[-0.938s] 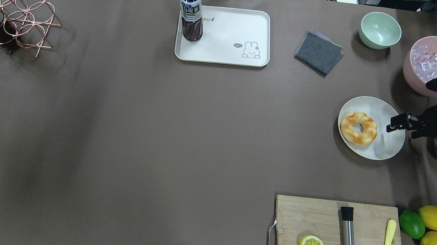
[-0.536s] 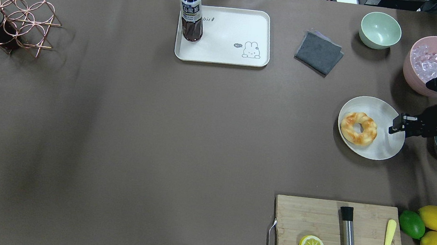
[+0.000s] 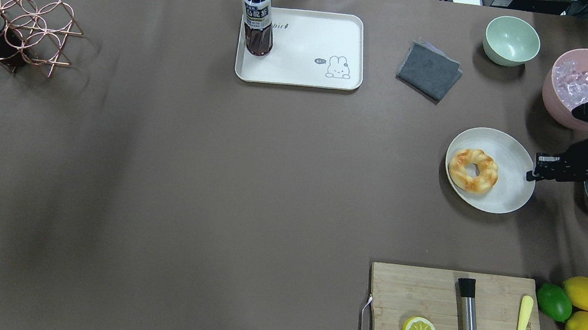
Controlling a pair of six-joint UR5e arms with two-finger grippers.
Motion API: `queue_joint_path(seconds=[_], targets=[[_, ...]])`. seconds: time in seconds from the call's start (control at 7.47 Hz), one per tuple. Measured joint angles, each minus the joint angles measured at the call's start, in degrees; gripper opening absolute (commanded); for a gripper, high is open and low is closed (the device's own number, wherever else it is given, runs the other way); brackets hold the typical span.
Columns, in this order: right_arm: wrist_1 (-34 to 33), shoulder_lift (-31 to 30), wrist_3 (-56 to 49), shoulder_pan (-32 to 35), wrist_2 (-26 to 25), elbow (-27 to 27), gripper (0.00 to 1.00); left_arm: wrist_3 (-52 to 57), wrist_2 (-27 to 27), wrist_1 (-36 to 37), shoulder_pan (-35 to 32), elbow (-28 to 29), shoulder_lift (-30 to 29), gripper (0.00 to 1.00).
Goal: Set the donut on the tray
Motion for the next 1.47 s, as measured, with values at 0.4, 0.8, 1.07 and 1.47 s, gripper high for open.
queue_joint_path(seconds=[0.4,0.8,1.07,1.47], targets=[[5.13,3.30,9.14,0.76,4.03,0.11,0.00,0.00,0.00,-0.03,0.00,0.11,-0.03,0.98],[6.27,9.40,15.25,0.86,4.73,-0.54,0.00,0.00,0.00,0.00,0.00,0.15,0.03,0.98],[3.09,16.19,17.32,-0.19,4.13,-2.99,0.00,-0.04,0.00,0.00,0.00,0.31,-0.03,0.98],[-7.99,27.85,17.19,-3.08,-1.79,-7.30,0.00,-0.08,0.00,0.00,0.00,0.39,-0.73,0.98]])
